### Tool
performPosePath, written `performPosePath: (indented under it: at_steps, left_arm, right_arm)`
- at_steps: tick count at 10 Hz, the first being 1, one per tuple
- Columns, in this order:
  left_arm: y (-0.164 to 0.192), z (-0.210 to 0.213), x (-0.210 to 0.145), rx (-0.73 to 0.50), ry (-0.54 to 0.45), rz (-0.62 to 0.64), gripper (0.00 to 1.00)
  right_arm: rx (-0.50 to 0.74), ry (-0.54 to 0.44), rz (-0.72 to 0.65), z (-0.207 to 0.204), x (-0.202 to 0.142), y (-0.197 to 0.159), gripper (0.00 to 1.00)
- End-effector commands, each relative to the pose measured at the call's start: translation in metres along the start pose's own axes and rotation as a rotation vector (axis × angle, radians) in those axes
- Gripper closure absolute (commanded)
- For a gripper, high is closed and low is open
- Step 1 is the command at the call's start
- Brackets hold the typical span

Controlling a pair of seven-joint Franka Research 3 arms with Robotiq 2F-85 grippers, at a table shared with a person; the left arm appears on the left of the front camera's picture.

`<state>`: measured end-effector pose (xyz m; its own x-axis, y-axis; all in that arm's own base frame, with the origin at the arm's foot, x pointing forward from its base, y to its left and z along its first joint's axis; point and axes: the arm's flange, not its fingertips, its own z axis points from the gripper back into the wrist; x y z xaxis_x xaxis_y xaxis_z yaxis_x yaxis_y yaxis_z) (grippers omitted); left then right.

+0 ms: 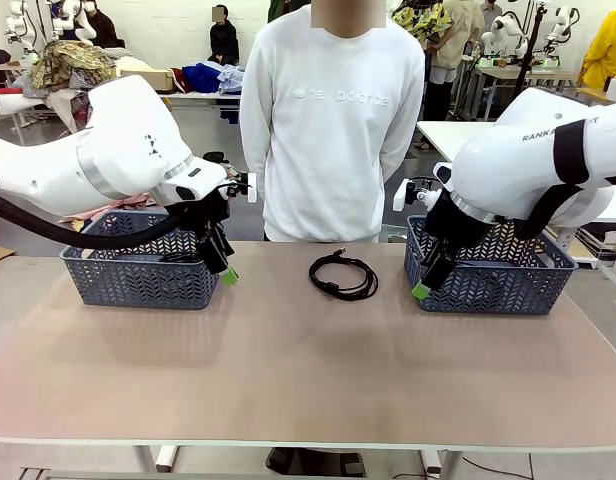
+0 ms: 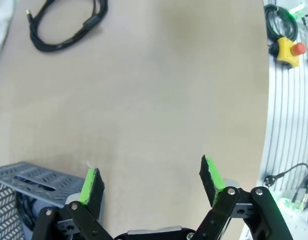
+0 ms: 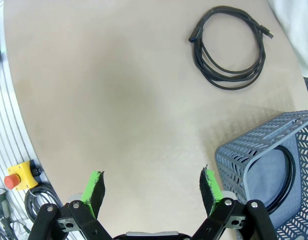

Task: Organize the cables according to human instructions.
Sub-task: Pick up a bundle of cables and place it in the basket indicated by the human.

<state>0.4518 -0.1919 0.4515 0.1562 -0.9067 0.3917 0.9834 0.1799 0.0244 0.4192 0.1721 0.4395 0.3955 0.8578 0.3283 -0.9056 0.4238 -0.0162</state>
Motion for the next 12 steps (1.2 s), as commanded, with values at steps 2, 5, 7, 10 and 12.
performPosePath:
  at_steps: [2,5,7,10,12]
  left_arm:
    - [0.0082,0.007,-0.0061,0.015,-0.005,0.004,0.0]
    - [0.0082,0.007,-0.0061,0.015,-0.005,0.004,0.0]
    - [0.0082,0.007,-0.0061,0.015,-0.005,0.004,0.0]
    - [0.0082,0.007,-0.0061,0.015,-0.005,0.004,0.0]
    - [0.0082,0.007,-0.0061,0.015,-0.005,0.004,0.0]
  right_arm:
    - [-0.011,0.007,-0.002,0.0016,0.002,-0.0008,0.0]
    - [-0.011,0.007,-0.002,0.0016,0.002,-0.0008,0.0]
    - [-0.011,0.007,-0.002,0.0016,0.002,-0.0008,0.0]
    - [-0.011,0.007,-0.002,0.0016,0.002,-0.0008,0.0]
    - [-0.011,0.007,-0.002,0.0016,0.002,-0.0008,0.0]
